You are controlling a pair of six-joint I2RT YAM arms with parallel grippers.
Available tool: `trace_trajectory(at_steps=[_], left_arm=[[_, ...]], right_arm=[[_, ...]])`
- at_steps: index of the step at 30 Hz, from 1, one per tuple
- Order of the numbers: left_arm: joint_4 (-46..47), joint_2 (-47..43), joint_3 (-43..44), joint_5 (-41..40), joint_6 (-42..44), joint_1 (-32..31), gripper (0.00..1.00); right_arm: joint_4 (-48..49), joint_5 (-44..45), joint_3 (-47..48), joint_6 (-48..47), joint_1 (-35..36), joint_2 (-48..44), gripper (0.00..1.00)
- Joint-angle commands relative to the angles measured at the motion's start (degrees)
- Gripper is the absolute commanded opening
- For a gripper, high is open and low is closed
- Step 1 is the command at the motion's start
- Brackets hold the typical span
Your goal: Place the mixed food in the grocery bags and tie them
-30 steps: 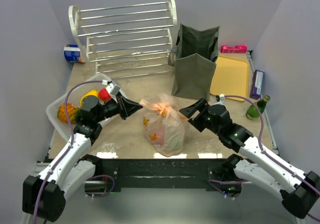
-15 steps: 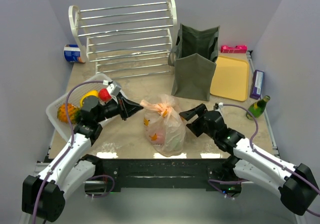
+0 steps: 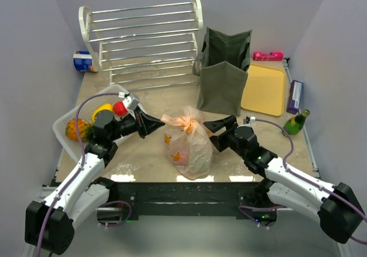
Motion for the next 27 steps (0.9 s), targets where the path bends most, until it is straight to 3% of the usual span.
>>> trace_trajectory(at_steps=[1, 6, 9, 10, 12, 13, 16, 23, 27], left_arm=[[3.0, -0.4, -0.3, 1.4, 0.3, -0.5, 0.0], [3.1, -0.4, -0.4, 1.3, 0.3, -0.8, 0.0], [3.2, -0.5, -0.3, 1.3, 0.4, -0.8, 0.0], [3.2, -0.4, -0.3, 1.3, 0.3, -0.8, 0.0], [3.0, -0.8, -0.4, 0.4, 0.3, -0.8, 0.0], [2.9, -1.0, -0.6, -0.3, 0.2, -0.8, 0.0], [4.1, -2.9, -2.7, -5.7, -2.0, -0.8, 0.0], [9.4, -6.1, -4.2, -21.7, -8.8, -0.8, 0.0], [10.6, -4.7, -6.0, -25.3, -10.5, -0.5, 0.0]], right_arm=[[5.4, -0.6, 0.0, 2.2, 0.0, 2.2, 0.82], [7.7, -1.5, 0.7, 2.6, 0.0, 4.8, 0.82], [8.5, -1.1, 1.7, 2.2, 0.1, 5.5, 0.77], [9.0, -0.9, 1.9, 2.2, 0.1, 5.5, 0.62], [9.6, -0.1, 1.8, 2.6, 0.0, 5.2, 0.46], [9.6, 0.2, 1.8, 2.6, 0.0, 5.2, 0.3], [7.6, 2.6, 2.2, 2.2, -0.1, 3.9, 0.0], [-1.9, 15.6, 7.7, -11.6, 0.0, -2.8, 0.0], [-7.3, 21.0, 7.0, -17.3, -2.2, -7.2, 0.0]])
